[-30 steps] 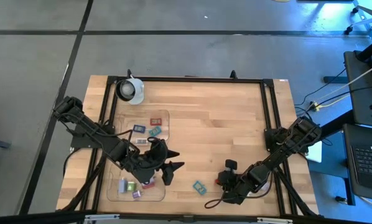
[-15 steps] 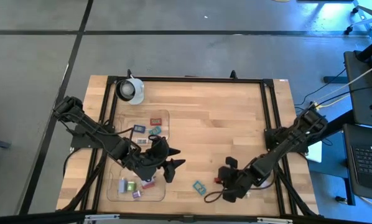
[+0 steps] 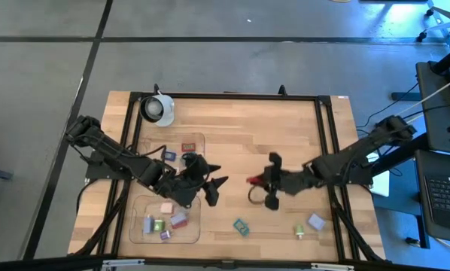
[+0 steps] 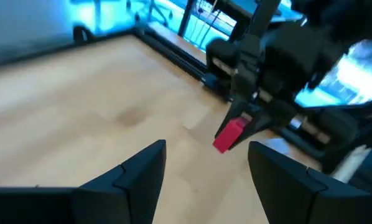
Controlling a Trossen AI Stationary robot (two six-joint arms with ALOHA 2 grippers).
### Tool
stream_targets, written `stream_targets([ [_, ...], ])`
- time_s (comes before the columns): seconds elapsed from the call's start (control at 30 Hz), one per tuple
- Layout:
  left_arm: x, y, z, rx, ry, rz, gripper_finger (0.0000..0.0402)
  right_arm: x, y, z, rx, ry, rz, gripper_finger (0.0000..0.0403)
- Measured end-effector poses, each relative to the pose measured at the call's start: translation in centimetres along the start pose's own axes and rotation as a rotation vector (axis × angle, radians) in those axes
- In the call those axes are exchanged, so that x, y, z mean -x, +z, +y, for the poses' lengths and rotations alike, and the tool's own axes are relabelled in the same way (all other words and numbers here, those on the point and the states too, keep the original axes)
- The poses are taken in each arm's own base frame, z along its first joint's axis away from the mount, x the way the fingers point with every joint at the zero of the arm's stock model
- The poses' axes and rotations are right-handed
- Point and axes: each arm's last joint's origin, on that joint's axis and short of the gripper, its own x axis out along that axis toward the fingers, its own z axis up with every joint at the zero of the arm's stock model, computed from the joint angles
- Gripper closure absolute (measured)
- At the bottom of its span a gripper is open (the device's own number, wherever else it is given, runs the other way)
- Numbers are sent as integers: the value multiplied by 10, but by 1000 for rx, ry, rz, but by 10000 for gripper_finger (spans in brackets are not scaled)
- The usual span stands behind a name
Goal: Pick & Place Office items
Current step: Put the red timer into the top transparent bin
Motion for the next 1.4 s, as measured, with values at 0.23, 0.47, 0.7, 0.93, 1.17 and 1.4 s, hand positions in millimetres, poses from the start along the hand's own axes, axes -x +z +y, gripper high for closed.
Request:
stream_targets([
  [0.23,-17,22,5,-373,19,-95,178,3,29,-33,101,9,-109,345],
  [0.47,-40,50,14,-584,-9,-178,178,-5,48,-60,174,79,-193,346],
  [0.7,-54,61,25,-637,-158,-140,178,-9,61,-83,185,146,-257,345],
  [0.93,-58,64,29,-702,-149,-144,178,-9,71,-95,229,211,-339,345],
  [1.17,-58,65,30,-688,-132,-149,220,-8,76,-104,249,233,-387,344],
  [1.4,-60,67,32,-637,-134,-142,283,-7,78,-105,282,243,-415,344],
])
